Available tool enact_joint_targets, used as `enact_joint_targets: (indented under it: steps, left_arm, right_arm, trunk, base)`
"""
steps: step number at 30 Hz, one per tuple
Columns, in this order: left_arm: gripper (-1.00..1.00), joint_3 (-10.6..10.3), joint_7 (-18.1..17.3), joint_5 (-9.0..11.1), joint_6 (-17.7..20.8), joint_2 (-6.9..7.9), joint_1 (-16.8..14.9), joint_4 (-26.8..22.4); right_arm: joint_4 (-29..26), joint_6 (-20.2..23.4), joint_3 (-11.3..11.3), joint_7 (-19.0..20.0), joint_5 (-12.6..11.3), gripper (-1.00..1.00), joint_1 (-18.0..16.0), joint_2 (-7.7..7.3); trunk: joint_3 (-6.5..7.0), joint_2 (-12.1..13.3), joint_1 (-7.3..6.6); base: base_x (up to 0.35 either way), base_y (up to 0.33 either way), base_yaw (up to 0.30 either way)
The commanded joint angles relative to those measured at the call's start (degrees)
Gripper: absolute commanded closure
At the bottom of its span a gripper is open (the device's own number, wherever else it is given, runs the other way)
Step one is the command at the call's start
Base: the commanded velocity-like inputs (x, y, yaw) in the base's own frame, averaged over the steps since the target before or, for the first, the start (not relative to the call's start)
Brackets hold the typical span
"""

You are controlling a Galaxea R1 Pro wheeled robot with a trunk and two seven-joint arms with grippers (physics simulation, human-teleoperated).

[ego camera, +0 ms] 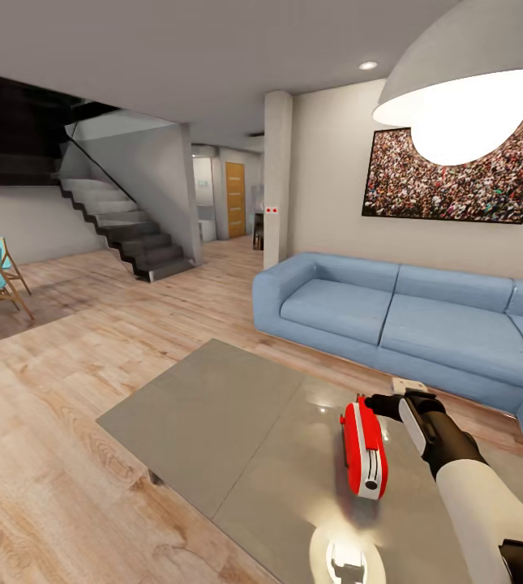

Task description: Turn on the radio receiver that's on the table in the living room.

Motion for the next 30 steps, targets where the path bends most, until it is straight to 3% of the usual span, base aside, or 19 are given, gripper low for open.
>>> enact_joint_targets:
  steps: [1, 5, 16, 30]
  left_arm:
    - [-1.00, 0.0, 0.0, 0.0, 0.0, 0.00, 0.0, 0.0]
    - [-1.00, 0.0, 0.0, 0.0, 0.0, 0.00, 0.0, 0.0]
    - [-1.00, 0.0, 0.0, 0.0, 0.1, 0.00, 0.0, 0.0]
    - [-1.00, 0.0, 0.0, 0.0, 0.2, 0.09, 0.0, 0.0]
  right_arm:
    - [0.0, 0.0, 0.1, 0.0, 0.0, -1.00, 0.0, 0.00]
    - [0.0, 0.0, 0.3, 0.0, 0.3, -1.00, 0.0, 0.03]
    - [0.0, -0.1, 4.6, 0.0, 0.5, -1.00, 0.0, 0.05]
    - [0.0, -0.2, 4.6, 0.2, 0.1, -1.00, 0.0, 0.01]
  trunk:
    - [0.00, 0.0, 0.00]
    - [0.00, 0.0, 0.00]
    - [0.00, 0.0, 0.00]
    - [0.00, 0.0, 0.00]
  base:
    - [0.000, 0.000, 0.000]
    - [0.000, 0.000, 0.000]
    - [0.004, 0.000, 0.000]
    - [0.193, 0.000, 0.000]
